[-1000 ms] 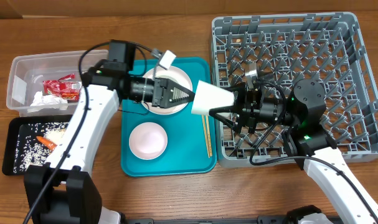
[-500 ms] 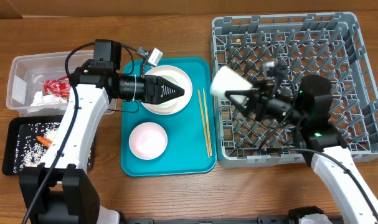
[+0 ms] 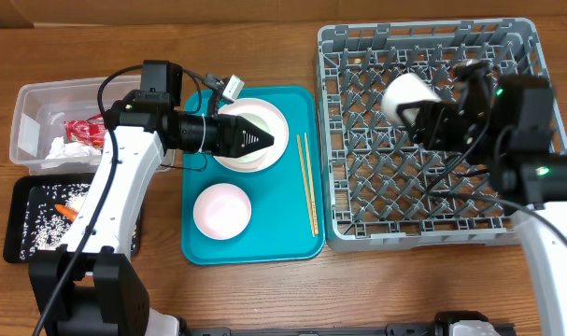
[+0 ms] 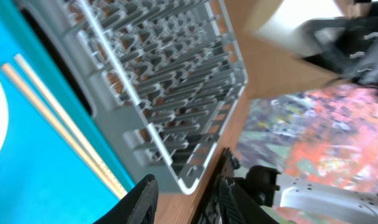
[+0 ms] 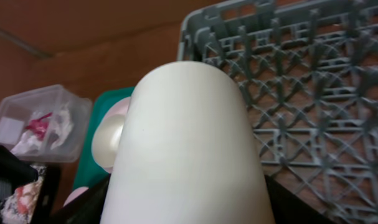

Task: Sort waste into correct bins and load items into the dishwasher
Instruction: 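Release the cup from the left gripper and carry it right over the rack, then lower the cup upside down into the dish rack with the right gripper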

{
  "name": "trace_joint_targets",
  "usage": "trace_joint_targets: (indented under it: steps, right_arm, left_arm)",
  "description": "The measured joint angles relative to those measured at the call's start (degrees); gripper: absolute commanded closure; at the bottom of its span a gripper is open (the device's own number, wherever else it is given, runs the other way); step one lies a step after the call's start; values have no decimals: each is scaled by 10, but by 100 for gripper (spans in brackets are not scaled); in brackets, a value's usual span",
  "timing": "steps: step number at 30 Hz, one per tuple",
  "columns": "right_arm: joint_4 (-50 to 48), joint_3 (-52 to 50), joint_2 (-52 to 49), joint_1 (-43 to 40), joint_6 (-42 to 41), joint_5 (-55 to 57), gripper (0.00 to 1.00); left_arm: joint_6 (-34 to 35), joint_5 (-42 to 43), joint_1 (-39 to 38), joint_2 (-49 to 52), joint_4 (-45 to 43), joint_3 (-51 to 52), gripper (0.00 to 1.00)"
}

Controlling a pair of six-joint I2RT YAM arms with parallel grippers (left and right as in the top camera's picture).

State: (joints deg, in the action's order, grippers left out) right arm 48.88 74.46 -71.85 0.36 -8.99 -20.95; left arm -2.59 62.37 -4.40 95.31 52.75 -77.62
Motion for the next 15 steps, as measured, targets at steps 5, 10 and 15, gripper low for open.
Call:
trace_joint_targets:
  steps: [5,10,15]
  right_arm:
    - [162,101,-47,0,8,89,66]
    - [246,139,-103,0,8,137,71]
    - [289,143,-130,1,4,153,71]
  left_arm:
    - [30,-77,0,0,19,0,65]
    - [43,-123,0,0,24,0,65]
    - [44,-141,0,0,24,0,64]
